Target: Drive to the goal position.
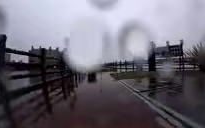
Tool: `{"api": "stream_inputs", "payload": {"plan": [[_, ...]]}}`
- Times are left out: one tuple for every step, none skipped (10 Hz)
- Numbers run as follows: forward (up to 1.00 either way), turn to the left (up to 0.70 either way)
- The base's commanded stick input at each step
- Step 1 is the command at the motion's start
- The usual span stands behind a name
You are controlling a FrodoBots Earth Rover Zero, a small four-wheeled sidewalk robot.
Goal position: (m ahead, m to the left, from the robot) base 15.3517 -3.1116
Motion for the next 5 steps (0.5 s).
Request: {"api": "stream_inputs", "payload": {"plan": [[1.0,0.0],[1.0,0.0],[1.0,0.0],[1.0,0.0],[1.0,0.0]]}}
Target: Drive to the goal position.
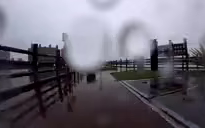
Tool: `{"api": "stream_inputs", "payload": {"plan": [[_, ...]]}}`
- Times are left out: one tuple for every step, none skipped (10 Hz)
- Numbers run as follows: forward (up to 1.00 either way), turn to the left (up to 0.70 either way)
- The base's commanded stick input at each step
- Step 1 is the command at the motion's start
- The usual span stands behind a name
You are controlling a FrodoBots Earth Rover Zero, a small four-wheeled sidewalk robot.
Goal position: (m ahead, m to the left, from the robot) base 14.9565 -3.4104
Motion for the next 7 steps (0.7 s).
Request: {"api": "stream_inputs", "payload": {"plan": [[1.0,0.0],[1.0,0.0],[1.0,0.0],[1.0,0.0],[1.0,0.1],[1.0,0.37],[1.0,0.4]]}}
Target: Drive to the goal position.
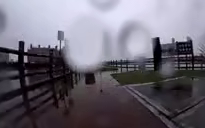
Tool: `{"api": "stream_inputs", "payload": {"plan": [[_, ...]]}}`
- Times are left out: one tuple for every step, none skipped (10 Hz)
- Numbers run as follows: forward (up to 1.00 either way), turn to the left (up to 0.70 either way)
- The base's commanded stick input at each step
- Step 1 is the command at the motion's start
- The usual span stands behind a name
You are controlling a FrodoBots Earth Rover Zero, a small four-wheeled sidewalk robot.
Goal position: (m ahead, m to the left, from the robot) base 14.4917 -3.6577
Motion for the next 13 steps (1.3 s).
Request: {"api": "stream_inputs", "payload": {"plan": [[1.0,0.4],[1.0,0.4],[1.0,0.19],[1.0,0.06],[1.0,0.01],[1.0,0.0],[1.0,0.0],[1.0,0.0],[1.0,0.0],[1.0,0.0],[1.0,0.0],[1.0,0.0],[1.0,0.0]]}}
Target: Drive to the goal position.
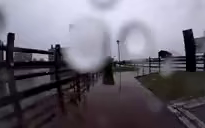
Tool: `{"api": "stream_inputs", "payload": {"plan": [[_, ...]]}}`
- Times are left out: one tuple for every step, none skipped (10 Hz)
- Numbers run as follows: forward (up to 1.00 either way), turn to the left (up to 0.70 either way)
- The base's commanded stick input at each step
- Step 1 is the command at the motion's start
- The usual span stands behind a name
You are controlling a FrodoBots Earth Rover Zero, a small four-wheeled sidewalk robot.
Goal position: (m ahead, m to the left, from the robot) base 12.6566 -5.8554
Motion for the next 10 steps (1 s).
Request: {"api": "stream_inputs", "payload": {"plan": [[1.0,0.0],[1.0,0.0],[1.0,0.0],[1.0,0.0],[1.0,0.0],[1.0,0.0],[1.0,0.0],[1.0,0.0],[1.0,0.0],[1.0,0.0]]}}
